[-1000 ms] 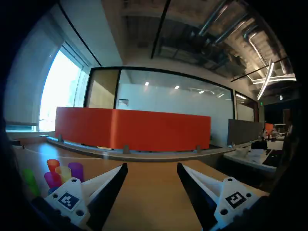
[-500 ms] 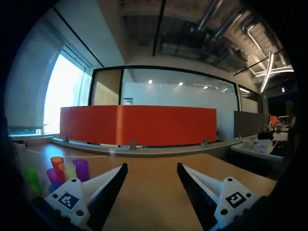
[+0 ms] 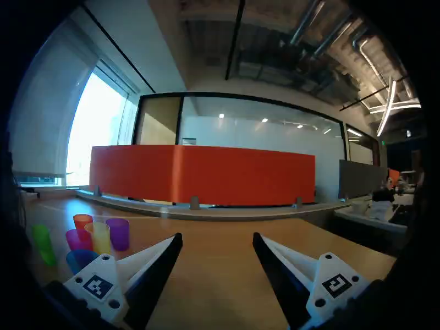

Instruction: Pour water

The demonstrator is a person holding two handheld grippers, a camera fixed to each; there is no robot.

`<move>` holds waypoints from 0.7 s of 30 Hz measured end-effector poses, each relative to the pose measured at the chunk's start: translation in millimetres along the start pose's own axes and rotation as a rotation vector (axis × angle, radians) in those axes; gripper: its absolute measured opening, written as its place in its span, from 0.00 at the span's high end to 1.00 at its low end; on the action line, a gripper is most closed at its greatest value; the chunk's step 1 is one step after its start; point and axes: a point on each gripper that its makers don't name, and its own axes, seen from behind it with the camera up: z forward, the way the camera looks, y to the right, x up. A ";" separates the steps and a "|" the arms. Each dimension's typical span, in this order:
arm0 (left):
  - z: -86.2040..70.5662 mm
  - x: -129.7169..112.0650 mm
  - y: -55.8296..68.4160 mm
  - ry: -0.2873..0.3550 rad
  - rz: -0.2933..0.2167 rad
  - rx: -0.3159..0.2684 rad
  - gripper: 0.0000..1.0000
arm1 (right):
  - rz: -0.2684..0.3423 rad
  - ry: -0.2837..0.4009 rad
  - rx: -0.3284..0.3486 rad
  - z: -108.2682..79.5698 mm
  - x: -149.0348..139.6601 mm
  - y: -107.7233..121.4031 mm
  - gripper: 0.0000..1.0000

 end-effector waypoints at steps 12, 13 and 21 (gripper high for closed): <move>0.0 -0.2 0.0 0.000 0.000 0.000 0.13 | 0.013 -0.004 -0.001 2.1 -5.2 4.5 0.01; 0.0 -0.1 0.0 0.000 0.000 0.000 0.13 | 0.014 -0.005 -0.002 2.2 -5.9 4.9 0.01; -0.3 0.1 -0.1 0.000 0.000 0.000 0.13 | 0.027 -0.015 -0.004 1.4 -10.1 7.6 0.01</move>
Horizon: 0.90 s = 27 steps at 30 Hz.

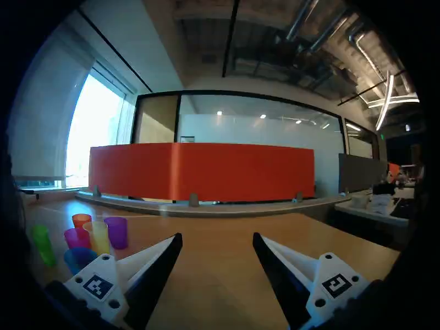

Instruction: Pour water

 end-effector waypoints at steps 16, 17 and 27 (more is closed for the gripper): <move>0.0 -0.3 0.2 0.000 0.000 0.000 0.13 | 0.016 -0.044 -0.001 1.7 -10.6 3.0 0.01; 0.0 -0.2 0.2 0.000 0.000 0.000 0.13 | 0.016 -0.043 -0.002 1.8 -10.6 3.1 0.01; 0.0 -0.4 0.6 0.000 0.000 0.000 0.13 | 0.016 -0.045 0.000 1.9 -9.4 3.4 0.01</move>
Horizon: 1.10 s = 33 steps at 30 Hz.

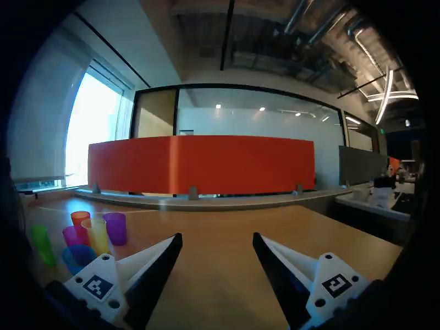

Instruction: Pour water

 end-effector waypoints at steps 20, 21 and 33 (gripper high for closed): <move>0.1 -0.2 -0.2 0.000 0.000 0.000 0.13 | 0.001 -0.002 0.002 0.1 1.9 0.0 0.01; 0.1 -0.2 -0.2 0.000 0.000 0.000 0.13 | 0.000 -0.002 0.001 0.1 2.1 0.0 0.01; 0.3 -0.5 -0.3 0.000 0.000 0.000 0.13 | 0.000 -0.003 0.002 -0.7 1.7 -1.4 0.01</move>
